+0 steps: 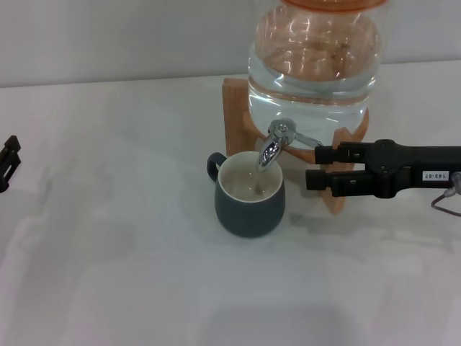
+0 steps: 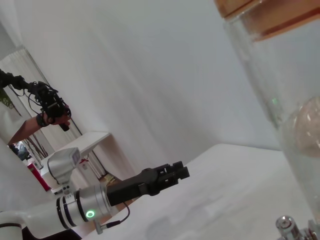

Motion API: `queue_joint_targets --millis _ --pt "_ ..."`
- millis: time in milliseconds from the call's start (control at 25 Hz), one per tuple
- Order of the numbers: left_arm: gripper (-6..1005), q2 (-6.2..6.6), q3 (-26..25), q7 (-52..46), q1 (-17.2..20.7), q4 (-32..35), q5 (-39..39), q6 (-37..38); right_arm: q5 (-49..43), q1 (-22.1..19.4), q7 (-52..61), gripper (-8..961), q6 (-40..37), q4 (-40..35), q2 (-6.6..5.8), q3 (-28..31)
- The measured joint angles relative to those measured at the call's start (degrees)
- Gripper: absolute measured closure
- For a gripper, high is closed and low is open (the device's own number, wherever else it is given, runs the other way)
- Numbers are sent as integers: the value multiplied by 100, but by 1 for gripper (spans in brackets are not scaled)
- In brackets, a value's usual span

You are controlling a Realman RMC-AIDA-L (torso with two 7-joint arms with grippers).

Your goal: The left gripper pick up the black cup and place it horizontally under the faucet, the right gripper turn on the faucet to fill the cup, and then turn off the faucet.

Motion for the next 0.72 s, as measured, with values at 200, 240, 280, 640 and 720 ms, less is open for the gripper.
queue_joint_targets --millis 200,240,280,640,720 --pt "471 5 0 2 19 21 0 0 12 0 2 113 59 -31 -16 8" --pt "471 9 0 4 22 24 0 0 17 0 2 113 72 -39 -16 9" --pt "471 14 0 5 25 25 0 0 25 1 2 113 111 -47 -17 11" --pt "471 15 1 12 29 56 0 2 -29 -24 -32 112 141 -6 -39 224" --pt "471 13 0 0 29 60 0 -19 -95 -29 -42 112 62 -4 -35 225"
